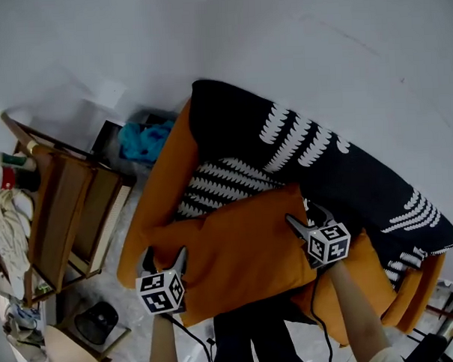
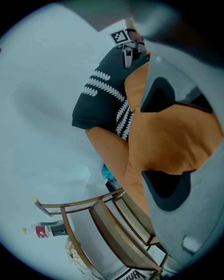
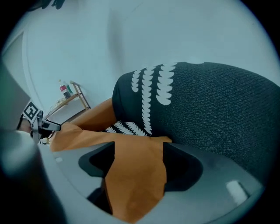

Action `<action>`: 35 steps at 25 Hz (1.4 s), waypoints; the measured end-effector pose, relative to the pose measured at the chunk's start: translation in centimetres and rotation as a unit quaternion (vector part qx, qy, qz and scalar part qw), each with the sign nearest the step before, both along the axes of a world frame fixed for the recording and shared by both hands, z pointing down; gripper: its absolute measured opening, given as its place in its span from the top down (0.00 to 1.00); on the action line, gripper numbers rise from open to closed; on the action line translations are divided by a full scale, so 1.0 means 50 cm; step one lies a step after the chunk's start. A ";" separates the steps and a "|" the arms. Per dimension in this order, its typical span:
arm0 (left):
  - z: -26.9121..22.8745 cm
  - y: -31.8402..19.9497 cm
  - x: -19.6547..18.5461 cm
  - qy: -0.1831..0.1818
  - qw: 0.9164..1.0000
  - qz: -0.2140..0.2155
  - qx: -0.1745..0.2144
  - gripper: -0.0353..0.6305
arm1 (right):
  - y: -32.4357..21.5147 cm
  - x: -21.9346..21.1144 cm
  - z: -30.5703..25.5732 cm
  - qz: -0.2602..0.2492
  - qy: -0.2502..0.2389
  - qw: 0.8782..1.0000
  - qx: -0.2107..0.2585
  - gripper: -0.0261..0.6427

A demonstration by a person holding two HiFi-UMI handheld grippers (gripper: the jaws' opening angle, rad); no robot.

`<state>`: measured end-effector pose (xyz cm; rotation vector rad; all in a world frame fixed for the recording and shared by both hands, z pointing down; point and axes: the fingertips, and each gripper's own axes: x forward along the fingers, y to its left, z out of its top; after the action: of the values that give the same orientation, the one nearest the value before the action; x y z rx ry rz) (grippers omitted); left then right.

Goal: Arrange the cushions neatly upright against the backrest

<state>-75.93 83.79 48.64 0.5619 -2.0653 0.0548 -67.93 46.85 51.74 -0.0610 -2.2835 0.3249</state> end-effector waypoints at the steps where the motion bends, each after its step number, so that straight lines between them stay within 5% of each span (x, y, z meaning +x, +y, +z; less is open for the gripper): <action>1: 0.004 0.000 -0.002 -0.003 1.000 -0.001 -0.003 0.30 | -0.003 -0.003 0.010 -0.003 0.003 1.000 0.000 0.42; 9: 0.014 -0.001 0.002 -0.028 0.998 -0.012 -0.048 0.30 | -0.019 -0.004 0.080 -0.019 0.039 0.999 -0.021 0.31; 11: 0.011 0.007 0.005 -0.030 0.997 -0.033 -0.059 0.23 | -0.024 -0.003 0.092 -0.018 0.046 0.998 -0.031 0.28; 19: 0.043 0.022 0.010 0.013 0.997 -0.056 -0.044 0.18 | -0.032 -0.001 0.131 -0.017 0.089 0.991 -0.102 0.14; 29: 0.059 0.012 0.007 0.005 0.998 -0.047 -0.042 0.24 | -0.014 -0.014 0.172 -0.043 0.114 0.978 -0.169 0.15; 35: 0.069 0.003 0.009 0.021 0.998 -0.048 -0.041 0.33 | 0.001 -0.014 0.170 -0.047 0.095 0.979 -0.173 0.28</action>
<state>-75.49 83.92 52.07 0.4093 -2.0358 0.0713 -68.62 46.91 60.23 -0.3009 -2.0064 0.6465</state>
